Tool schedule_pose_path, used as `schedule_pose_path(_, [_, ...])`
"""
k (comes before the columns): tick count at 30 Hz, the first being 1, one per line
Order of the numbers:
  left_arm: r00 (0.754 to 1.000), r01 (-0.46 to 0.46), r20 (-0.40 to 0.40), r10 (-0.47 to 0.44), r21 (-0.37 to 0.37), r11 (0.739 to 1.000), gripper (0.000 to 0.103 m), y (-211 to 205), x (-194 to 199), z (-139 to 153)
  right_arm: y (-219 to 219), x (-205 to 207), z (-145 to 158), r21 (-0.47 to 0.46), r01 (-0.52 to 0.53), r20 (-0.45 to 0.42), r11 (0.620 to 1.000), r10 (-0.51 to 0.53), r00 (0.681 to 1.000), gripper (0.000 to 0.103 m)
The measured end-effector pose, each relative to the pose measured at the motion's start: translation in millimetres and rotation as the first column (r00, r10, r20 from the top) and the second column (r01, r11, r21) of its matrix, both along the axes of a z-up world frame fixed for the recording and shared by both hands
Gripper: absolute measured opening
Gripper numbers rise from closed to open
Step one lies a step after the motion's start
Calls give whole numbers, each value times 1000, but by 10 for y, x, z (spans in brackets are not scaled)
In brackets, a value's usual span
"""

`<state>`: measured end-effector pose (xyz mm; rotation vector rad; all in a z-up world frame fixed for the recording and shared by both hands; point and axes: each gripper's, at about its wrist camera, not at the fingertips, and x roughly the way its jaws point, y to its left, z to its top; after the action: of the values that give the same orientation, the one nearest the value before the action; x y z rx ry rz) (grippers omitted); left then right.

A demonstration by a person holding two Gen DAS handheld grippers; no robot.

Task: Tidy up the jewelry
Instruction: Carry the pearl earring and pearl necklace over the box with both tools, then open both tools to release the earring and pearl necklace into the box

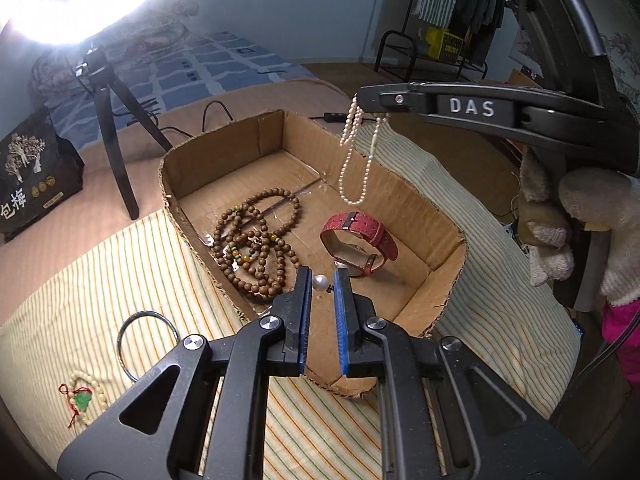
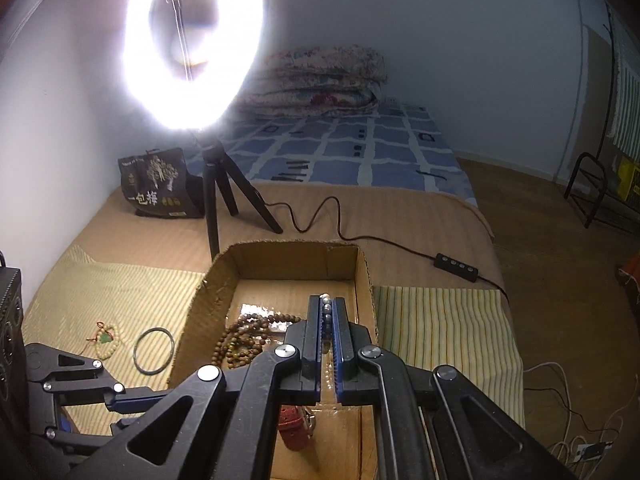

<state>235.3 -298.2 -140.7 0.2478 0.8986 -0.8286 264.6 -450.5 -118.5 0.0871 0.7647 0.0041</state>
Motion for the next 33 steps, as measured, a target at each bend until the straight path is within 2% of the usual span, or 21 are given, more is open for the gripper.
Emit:
schedule_pose_path(10, [1000, -2, -26, 2, 11, 1000, 9, -38, 24, -111, -34, 104, -191, 17, 1, -41, 1000, 0, 999, 1])
schedule_pose_path(23, [1000, -4, -26, 5, 10, 1000, 9, -26, 34, -116, -38, 125, -242, 30, 4, -59, 1000, -2, 998, 3])
schedule_pose_path(24, [1000, -4, -26, 4, 11, 1000, 9, -27, 31, -112, -38, 124, -244, 29, 5, -60, 1000, -3, 998, 6])
schedule_pose_path(26, [1000, -6, -25, 6, 14, 1000, 10, -29, 27, -103, -40, 113, -234, 23, 15, -50, 1000, -13, 999, 26])
schedule_pose_path(28, [1000, -9, -25, 10, 21, 1000, 12, -29, 25, -101, -48, 100, -226, 25, 22, -45, 999, -20, 999, 29])
schedule_pose_path(30, [1000, -14, -21, 14, 20, 1000, 39, -23, 20, -92, -64, 83, -222, 30, 33, -46, 999, -32, 998, 35])
schedule_pose_path(32, [1000, -20, -11, 20, 13, 1000, 46, -4, 6, -72, -70, 51, -204, 22, 45, -39, 999, -44, 998, 59])
schedule_pose_path(33, [1000, -19, -10, 19, 13, 1000, 46, -2, 2, -66, -72, 39, -193, 17, 49, -34, 999, -49, 998, 64])
